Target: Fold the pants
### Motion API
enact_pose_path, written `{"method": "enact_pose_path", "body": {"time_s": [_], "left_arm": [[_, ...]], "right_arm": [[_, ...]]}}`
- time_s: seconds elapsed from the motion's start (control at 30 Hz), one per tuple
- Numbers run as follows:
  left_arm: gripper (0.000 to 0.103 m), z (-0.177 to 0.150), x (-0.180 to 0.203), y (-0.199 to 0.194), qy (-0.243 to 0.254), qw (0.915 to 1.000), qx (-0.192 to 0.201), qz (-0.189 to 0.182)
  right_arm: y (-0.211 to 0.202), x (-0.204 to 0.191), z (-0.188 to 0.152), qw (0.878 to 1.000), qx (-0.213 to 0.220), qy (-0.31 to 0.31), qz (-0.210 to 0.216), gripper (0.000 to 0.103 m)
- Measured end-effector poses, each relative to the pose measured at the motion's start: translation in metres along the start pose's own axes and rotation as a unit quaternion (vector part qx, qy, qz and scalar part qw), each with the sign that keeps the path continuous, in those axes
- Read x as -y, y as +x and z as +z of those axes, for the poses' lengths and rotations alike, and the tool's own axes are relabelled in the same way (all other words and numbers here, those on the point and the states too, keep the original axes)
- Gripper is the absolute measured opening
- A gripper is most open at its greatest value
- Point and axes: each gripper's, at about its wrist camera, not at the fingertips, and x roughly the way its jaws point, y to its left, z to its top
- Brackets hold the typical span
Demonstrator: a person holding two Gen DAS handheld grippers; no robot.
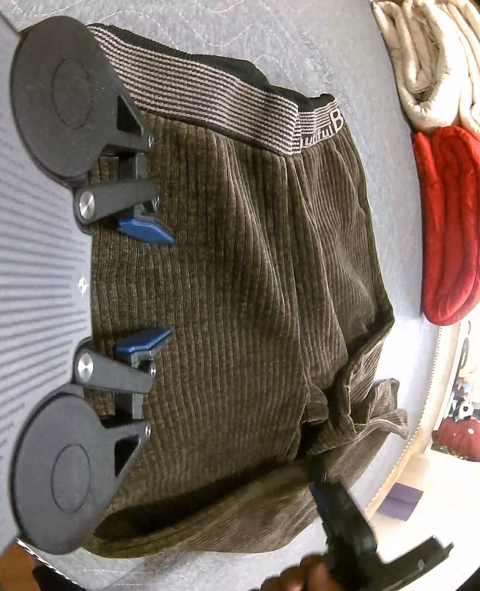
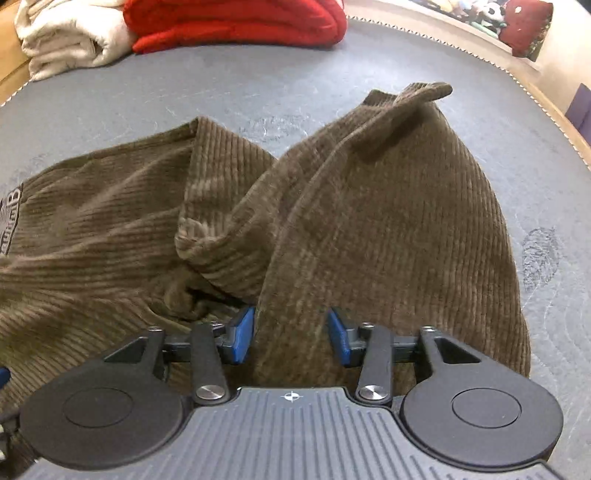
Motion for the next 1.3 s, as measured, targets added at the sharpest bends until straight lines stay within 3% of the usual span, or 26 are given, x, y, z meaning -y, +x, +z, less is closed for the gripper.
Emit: {"method": "enact_pose_path", "body": {"time_s": [0.03, 0.17, 0.3, 0.43, 0.53, 0.6, 0.73, 0.83, 0.9, 0.97, 1.1, 1.23, 1.3], "left_arm": [[0.056, 0.000, 0.001, 0.000, 0.002, 1.0000, 0.000, 0.001], [0.056, 0.001, 0.004, 0.002, 0.010, 0.9999, 0.001, 0.008], [0.056, 0.002, 0.005, 0.002, 0.009, 0.9999, -0.003, 0.014], [0.062, 0.001, 0.009, 0.003, 0.013, 0.9998, -0.003, 0.016], [0.067, 0.000, 0.015, 0.005, 0.027, 0.9994, -0.003, 0.018], [0.070, -0.001, 0.018, 0.006, 0.031, 0.9993, -0.002, 0.023], [0.075, -0.005, 0.022, 0.008, 0.037, 0.9989, 0.008, 0.029], [0.077, -0.009, 0.027, 0.010, 0.052, 0.9979, 0.015, 0.036], [0.078, -0.010, 0.029, 0.011, 0.059, 0.9973, 0.015, 0.041], [0.078, -0.010, 0.029, 0.011, 0.054, 0.9975, 0.012, 0.044], [0.078, -0.013, 0.034, 0.010, 0.048, 0.9970, 0.018, 0.059], [0.078, -0.020, 0.038, 0.007, 0.027, 0.9965, 0.032, 0.072], [0.078, -0.022, 0.040, 0.005, 0.010, 0.9962, 0.032, 0.081]], "right_arm": [[-0.004, 0.007, -0.003, 1.000, 0.000, 0.003, 0.003, 0.007], [-0.043, 0.049, -0.031, 0.999, 0.027, 0.017, -0.006, 0.003], [-0.082, 0.115, -0.087, 0.997, 0.031, 0.066, -0.026, 0.003], [-0.103, 0.171, -0.158, 0.990, -0.018, 0.140, -0.016, 0.002], [-0.104, 0.184, -0.198, 0.978, -0.095, 0.180, 0.036, 0.003], [-0.109, 0.184, -0.213, 0.978, -0.104, 0.173, 0.058, 0.004], [-0.128, 0.211, -0.214, 0.971, -0.076, 0.207, 0.089, 0.008], [-0.137, 0.246, -0.193, 0.965, -0.035, 0.239, 0.100, 0.010], [-0.138, 0.271, -0.171, 0.963, -0.003, 0.253, 0.090, 0.022], [-0.132, 0.295, -0.153, 0.959, 0.023, 0.273, 0.070, 0.040], [-0.083, 0.341, -0.144, 0.920, 0.046, 0.384, 0.065, 0.041], [-0.026, 0.366, -0.138, 0.873, -0.003, 0.482, 0.075, 0.043], [-0.010, 0.372, -0.128, 0.862, -0.003, 0.500, 0.081, 0.043]]}}
